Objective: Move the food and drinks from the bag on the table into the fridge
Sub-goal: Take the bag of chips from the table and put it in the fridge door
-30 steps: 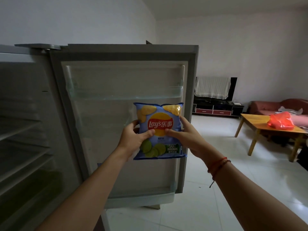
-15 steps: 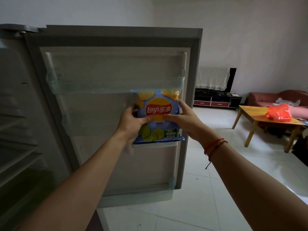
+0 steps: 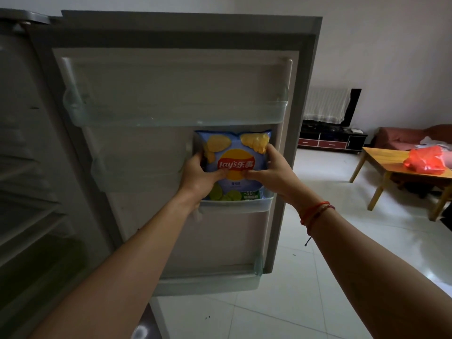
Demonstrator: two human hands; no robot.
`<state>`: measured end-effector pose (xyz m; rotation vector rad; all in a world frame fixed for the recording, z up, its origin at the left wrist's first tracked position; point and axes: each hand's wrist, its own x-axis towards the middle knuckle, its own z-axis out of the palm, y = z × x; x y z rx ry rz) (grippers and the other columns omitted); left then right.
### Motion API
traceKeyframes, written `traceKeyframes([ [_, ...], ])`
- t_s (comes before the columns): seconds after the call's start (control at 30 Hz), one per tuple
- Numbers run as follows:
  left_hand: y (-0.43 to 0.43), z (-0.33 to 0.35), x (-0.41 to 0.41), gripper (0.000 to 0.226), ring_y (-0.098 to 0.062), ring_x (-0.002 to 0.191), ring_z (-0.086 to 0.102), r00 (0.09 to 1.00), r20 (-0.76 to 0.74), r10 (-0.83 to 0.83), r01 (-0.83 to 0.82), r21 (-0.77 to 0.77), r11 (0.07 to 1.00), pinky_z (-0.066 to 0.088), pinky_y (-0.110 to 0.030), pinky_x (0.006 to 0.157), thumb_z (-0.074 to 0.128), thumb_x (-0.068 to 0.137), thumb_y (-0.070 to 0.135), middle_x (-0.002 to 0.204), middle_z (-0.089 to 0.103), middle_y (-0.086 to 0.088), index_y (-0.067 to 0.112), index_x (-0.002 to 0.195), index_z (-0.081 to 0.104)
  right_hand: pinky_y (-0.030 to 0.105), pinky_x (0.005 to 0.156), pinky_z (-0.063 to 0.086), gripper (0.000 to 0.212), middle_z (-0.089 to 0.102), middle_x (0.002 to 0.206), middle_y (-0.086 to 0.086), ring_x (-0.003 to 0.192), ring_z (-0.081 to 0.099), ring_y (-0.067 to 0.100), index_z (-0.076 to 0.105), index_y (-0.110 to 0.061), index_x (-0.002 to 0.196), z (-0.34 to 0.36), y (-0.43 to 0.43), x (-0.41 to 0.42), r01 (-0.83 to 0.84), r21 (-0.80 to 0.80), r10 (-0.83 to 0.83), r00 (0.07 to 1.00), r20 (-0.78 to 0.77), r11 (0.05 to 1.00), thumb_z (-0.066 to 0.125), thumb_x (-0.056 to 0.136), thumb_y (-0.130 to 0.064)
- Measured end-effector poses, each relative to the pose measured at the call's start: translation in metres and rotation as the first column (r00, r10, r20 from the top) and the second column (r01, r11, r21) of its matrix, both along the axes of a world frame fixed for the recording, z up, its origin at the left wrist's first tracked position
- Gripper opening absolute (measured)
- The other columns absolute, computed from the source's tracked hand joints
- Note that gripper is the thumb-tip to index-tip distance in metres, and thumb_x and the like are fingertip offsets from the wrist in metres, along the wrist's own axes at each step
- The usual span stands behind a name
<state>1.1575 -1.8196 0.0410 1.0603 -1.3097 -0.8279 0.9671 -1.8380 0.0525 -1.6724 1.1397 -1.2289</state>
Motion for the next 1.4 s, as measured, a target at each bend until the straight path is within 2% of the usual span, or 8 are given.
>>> traceKeyframes([
  [0.17,0.000,-0.006,0.001,0.037,-0.015,0.096,0.066,0.998,0.045,0.032,-0.033,0.023,0.999,0.055,-0.026,0.077,0.078,0.080,0.006,0.104,0.068,0.002,0.017,0.111,0.061,0.047,0.094,0.058,0.064,0.065,0.127,0.006,0.114,0.067,0.023,0.051,-0.013,0.131,-0.006,-0.004,0.002,0.012,-0.012,-0.013,0.995,-0.098,1.000,0.084,0.077,-0.005],
  [0.4,0.001,-0.010,0.001,0.040,-0.019,0.103,0.066,0.996,0.076,0.054,-0.058,0.045,0.997,0.057,-0.040,0.088,0.078,0.081,0.011,0.114,0.069,-0.002,0.018,0.116,0.060,0.047,0.096,0.058,0.062,0.065,0.127,0.005,0.114,0.066,0.022,0.051,-0.014,0.131,-0.006,0.000,0.000,0.033,-0.006,-0.033,0.991,-0.131,0.999,0.083,0.079,-0.006],
  [0.63,0.015,-0.004,0.000,0.042,-0.019,0.111,0.062,0.986,0.139,0.089,-0.095,0.035,0.995,0.054,-0.038,0.093,0.073,0.087,0.023,0.121,0.065,-0.001,0.015,0.126,0.058,0.048,0.091,0.060,0.065,0.066,0.125,0.002,0.111,0.068,0.022,0.052,-0.018,0.130,-0.001,0.014,-0.004,0.066,0.005,-0.064,0.983,-0.170,0.998,0.088,0.075,-0.018],
  [0.8,0.037,-0.001,-0.001,0.049,-0.018,0.117,0.058,0.967,0.230,0.105,-0.115,0.032,0.993,0.052,-0.037,0.096,0.069,0.091,0.032,0.132,0.059,-0.001,0.017,0.134,0.052,0.029,0.082,0.058,0.064,0.065,0.130,0.008,0.110,0.066,0.021,0.041,-0.021,0.146,0.004,0.040,-0.011,0.099,-0.021,-0.101,0.966,-0.240,0.995,0.074,0.091,-0.026],
  [0.93,0.058,0.001,0.000,0.055,-0.007,0.109,0.049,0.912,0.375,0.165,-0.171,-0.017,0.985,0.039,0.000,0.073,0.064,0.094,0.029,0.129,0.053,0.005,0.012,0.142,0.043,0.035,0.092,0.051,0.070,0.055,0.141,0.013,0.120,0.057,0.026,0.030,-0.019,0.153,0.002,0.062,-0.012,0.178,-0.154,-0.229,0.863,-0.450,0.972,0.065,0.096,-0.039],
  [1.07,0.081,-0.001,0.004,0.070,-0.022,0.136,0.042,0.837,0.499,0.222,-0.208,-0.085,0.974,0.038,-0.026,0.101,0.064,0.092,0.040,0.151,0.042,-0.004,0.013,0.150,0.034,0.036,0.090,0.047,0.074,0.050,0.138,0.017,0.120,0.054,0.033,0.025,-0.027,0.157,-0.004,0.082,-0.014,0.197,-0.246,-0.307,0.755,-0.579,0.949,0.061,0.096,-0.049],
  [1.17,0.099,-0.002,0.006,0.071,-0.023,0.138,0.037,0.787,0.563,0.253,-0.210,-0.141,0.967,0.035,-0.030,0.103,0.062,0.091,0.046,0.152,0.036,-0.006,0.015,0.149,0.034,0.040,0.089,0.050,0.074,0.049,0.137,0.017,0.119,0.052,0.032,0.024,-0.031,0.157,-0.008,0.097,-0.017,0.192,-0.329,-0.372,0.641,-0.671,0.925,0.058,0.095,-0.054],
  [1.4,0.131,-0.002,0.019,0.084,-0.027,0.146,0.021,0.586,0.735,0.340,-0.242,-0.242,0.940,0.031,-0.044,0.113,0.050,0.088,0.068,0.161,0.019,-0.009,0.020,0.152,0.027,0.054,0.108,0.039,0.076,0.027,0.161,0.018,0.144,0.033,0.039,0.020,-0.035,0.158,-0.007,0.129,-0.020,0.207,-0.420,-0.465,0.488,-0.739,0.884,0.047,0.095,-0.066],
])
